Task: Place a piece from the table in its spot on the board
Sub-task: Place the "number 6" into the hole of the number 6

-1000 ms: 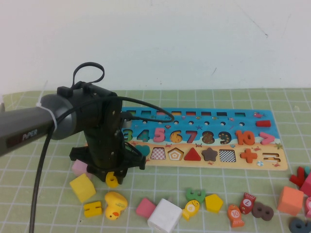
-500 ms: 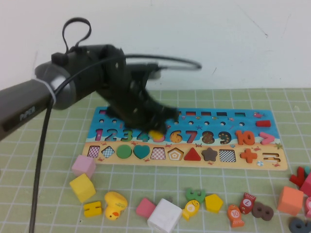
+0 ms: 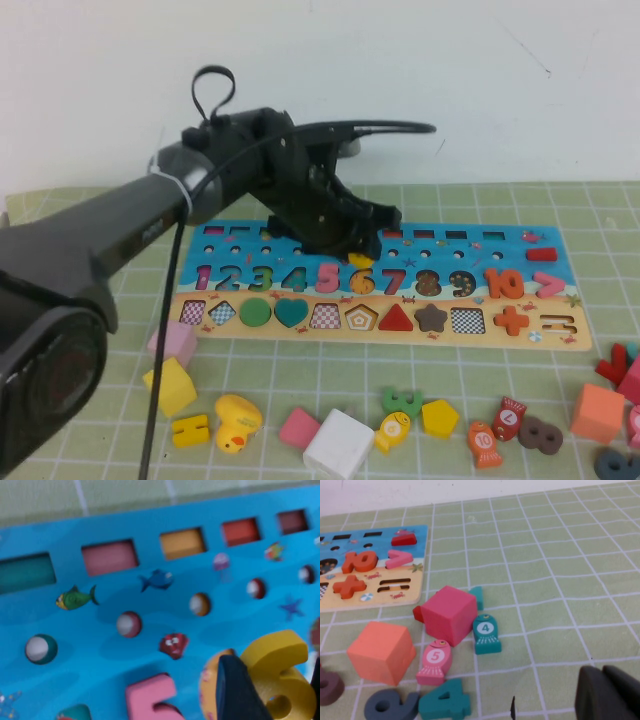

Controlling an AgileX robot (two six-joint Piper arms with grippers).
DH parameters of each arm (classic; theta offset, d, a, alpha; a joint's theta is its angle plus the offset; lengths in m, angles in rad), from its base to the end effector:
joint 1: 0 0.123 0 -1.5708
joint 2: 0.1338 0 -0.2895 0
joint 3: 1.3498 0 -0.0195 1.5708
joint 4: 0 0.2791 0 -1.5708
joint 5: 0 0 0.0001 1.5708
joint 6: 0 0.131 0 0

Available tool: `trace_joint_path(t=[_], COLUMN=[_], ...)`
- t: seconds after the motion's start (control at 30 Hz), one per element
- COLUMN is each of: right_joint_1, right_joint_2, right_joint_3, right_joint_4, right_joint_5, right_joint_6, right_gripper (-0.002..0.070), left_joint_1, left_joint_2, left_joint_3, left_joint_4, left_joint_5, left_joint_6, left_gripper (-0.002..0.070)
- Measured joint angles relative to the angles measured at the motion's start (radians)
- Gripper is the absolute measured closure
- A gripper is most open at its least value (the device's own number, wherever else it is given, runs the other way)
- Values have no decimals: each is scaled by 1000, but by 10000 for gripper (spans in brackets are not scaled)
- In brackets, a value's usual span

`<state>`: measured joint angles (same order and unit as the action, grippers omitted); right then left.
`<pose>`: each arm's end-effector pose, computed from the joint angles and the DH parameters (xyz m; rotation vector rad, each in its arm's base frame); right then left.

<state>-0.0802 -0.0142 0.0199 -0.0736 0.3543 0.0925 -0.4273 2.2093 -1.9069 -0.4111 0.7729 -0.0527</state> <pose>0.1146 -0.0126 0.1644 0.1133 1.8396 -0.0632 0.4876 -0.2622 0.1878 0.2126 2.5844 -0.6606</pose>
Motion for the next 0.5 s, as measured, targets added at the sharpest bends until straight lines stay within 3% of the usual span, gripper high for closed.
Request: trace_joint_path(t=[0.13, 0.37, 0.5], right_joint_1=[0, 0, 0], right_joint_2=[0, 0, 0], right_joint_3=[0, 0, 0], right_joint_4=[0, 0, 0], right_joint_5=[0, 0, 0], right_joint_6=[0, 0, 0], right_gripper=[679, 679, 679], left_joint_1=[-17, -114, -120], left_joint_2=[27, 27, 27], left_joint_3=[-8, -9, -10], left_joint_4=[63, 368, 402], left_joint_5=[23, 35, 35], left_joint_6=[0, -165, -212], left_gripper=[413, 413, 413])
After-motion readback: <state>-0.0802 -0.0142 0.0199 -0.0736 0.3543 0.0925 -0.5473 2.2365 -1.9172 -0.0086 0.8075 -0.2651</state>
